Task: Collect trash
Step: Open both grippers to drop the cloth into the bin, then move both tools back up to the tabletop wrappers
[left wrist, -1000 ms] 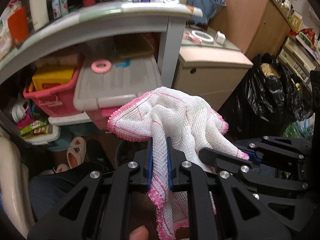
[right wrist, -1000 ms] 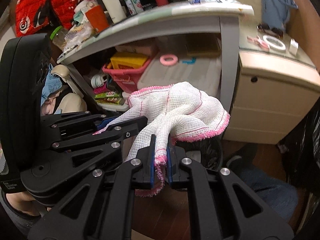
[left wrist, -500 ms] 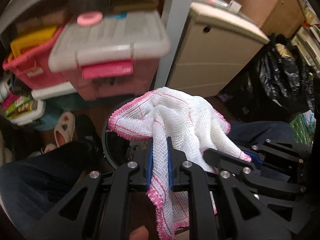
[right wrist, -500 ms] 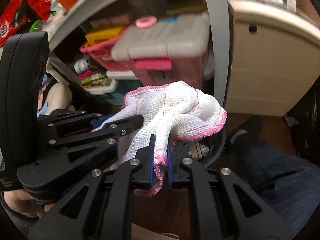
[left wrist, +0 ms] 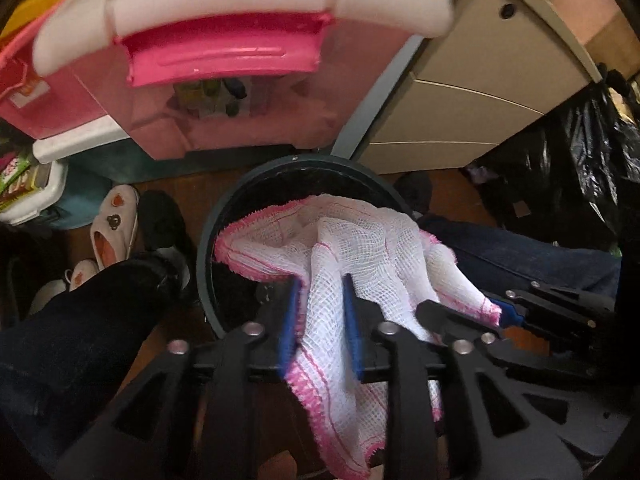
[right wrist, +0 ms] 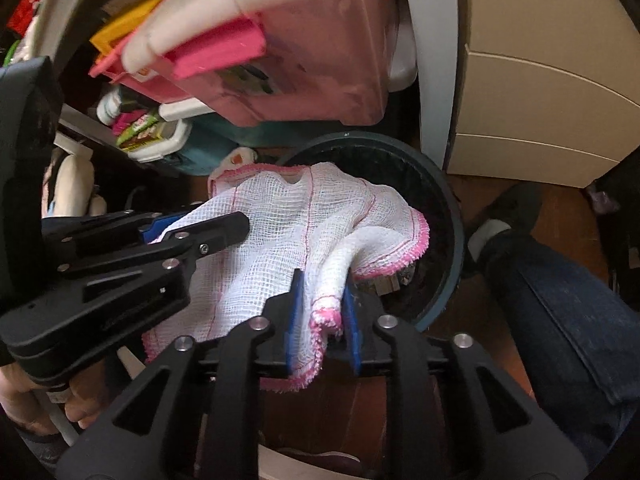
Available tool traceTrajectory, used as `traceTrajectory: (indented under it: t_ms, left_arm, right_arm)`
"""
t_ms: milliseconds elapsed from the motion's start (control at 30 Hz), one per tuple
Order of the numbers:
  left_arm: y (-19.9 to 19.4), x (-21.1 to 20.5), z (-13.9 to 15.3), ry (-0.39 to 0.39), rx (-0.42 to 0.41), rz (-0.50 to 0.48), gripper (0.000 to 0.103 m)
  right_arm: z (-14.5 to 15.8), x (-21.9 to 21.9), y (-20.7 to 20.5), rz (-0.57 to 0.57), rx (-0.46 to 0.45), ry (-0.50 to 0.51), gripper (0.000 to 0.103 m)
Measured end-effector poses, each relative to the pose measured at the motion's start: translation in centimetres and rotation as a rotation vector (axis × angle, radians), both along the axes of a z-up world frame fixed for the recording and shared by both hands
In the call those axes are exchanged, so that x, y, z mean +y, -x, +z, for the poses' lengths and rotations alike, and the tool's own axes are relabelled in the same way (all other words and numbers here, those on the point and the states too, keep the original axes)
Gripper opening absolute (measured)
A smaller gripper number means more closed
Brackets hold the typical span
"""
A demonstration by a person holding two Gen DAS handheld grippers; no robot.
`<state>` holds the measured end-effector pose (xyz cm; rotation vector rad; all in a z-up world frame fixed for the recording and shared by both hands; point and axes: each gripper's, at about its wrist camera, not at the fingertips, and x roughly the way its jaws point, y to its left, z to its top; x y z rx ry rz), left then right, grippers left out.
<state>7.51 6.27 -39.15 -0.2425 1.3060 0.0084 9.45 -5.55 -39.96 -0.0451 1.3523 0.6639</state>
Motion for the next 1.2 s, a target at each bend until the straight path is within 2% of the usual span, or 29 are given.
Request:
traceTrajectory:
  t_ms: [33, 67, 133, 167, 233, 300, 467, 567, 700, 933, 1067, 1200]
  left_arm:
    - [-0.4, 0.3, -0.4, 0.005, 0.003, 0.002, 0.049]
    - [-0.6, 0.5, -0.7, 0.016, 0.003, 0.002, 0.059]
    - [-1.3, 0.9, -1.4, 0.038, 0.001, -0.004, 0.069]
    - [-1.5, 1.1, -1.6, 0.038, -0.002, -0.004, 0.071]
    - [-1.9, 1.6, -2.0, 0.047, -0.006, 0.003, 0.075]
    - [-2.1, 1.9, -1.9, 0.057, -0.009, 0.015, 0.08]
    - [-1.8, 2.1, 0.6, 0.056, -0.05, 0.027, 0.086]
    - [-1.0, 1.6, 4.6, 0.044, -0.117, 0.028, 0.09]
    - [0.1, 0.7, 10.7, 0.002, -0.211, 0.03, 0.098]
    - [1.3, 0.0, 21.6, -0.02, -0.364, 0.038, 0.098]
    - [0.7, -0.1, 26.7, -0.048, -0.426, 0.061, 0.098]
    - [-0.9, 0.4, 31.0, -0.082, -0.476, 0.104, 0.098]
  right_arm:
    - [-0.5, 0.3, -0.4, 0.002, 0.002, 0.009, 0.027]
    - [-0.9, 0.5, -0.7, 0.005, 0.003, 0.021, 0.037]
    - [-1.7, 1.0, -1.3, 0.013, -0.01, 0.049, 0.049]
    - [-1.9, 1.1, -1.5, 0.013, -0.019, 0.061, 0.058]
    - [-2.4, 1.1, -1.9, 0.01, -0.026, 0.075, 0.065]
    - [-2.4, 1.1, -2.1, -0.004, -0.041, 0.093, 0.079]
    - [0.4, 0.0, -1.8, -0.031, -0.102, 0.092, 0.087]
    - [4.0, -0.8, -1.1, -0.048, -0.167, 0.072, 0.089]
    - [10.6, -1.9, 0.1, -0.055, -0.297, 0.037, 0.092]
    - [22.0, -3.2, 1.7, -0.053, -0.494, -0.029, 0.093]
    - [27.0, -3.8, 1.2, -0.047, -0.579, -0.038, 0.093]
    - [30.7, -4.1, 0.0, -0.06, -0.637, -0.048, 0.093]
